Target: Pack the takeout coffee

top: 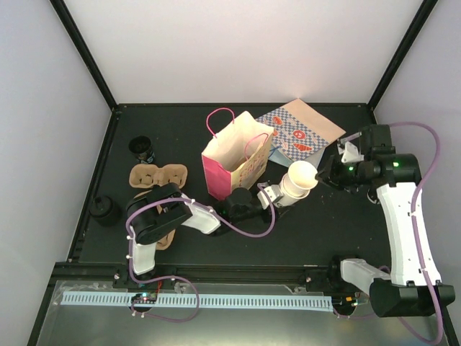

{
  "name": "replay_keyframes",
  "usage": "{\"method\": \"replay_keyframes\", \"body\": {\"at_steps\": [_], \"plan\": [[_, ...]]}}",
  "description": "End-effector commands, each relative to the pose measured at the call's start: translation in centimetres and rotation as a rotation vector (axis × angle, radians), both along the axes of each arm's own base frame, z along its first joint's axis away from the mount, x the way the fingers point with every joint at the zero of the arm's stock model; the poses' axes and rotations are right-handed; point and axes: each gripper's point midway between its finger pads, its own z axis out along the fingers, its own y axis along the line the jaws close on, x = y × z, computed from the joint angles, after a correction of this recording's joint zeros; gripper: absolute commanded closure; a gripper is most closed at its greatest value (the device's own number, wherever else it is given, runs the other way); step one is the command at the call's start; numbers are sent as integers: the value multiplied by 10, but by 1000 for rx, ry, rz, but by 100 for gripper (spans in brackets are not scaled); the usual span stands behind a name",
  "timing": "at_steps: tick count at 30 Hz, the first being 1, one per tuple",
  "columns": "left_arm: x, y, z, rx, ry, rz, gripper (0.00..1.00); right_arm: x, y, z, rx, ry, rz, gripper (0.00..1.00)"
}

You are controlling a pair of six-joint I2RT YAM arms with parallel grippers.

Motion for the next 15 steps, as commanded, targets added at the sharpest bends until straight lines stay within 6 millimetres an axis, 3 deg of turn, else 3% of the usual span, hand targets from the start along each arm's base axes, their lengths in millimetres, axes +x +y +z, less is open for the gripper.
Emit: {"method": "replay_keyframes", "body": {"at_steps": [1, 8, 15], "plan": [[-13, 4, -9, 24, -31, -45, 31, 7, -3, 35, -11, -95, -21, 99], [-16, 9, -16, 37, -14, -42, 31, 15, -12, 45, -55, -125, -57, 99], [-26, 18, -18, 22, 28, -43, 31, 42, -38, 77, -174, -238, -177, 99]]}}
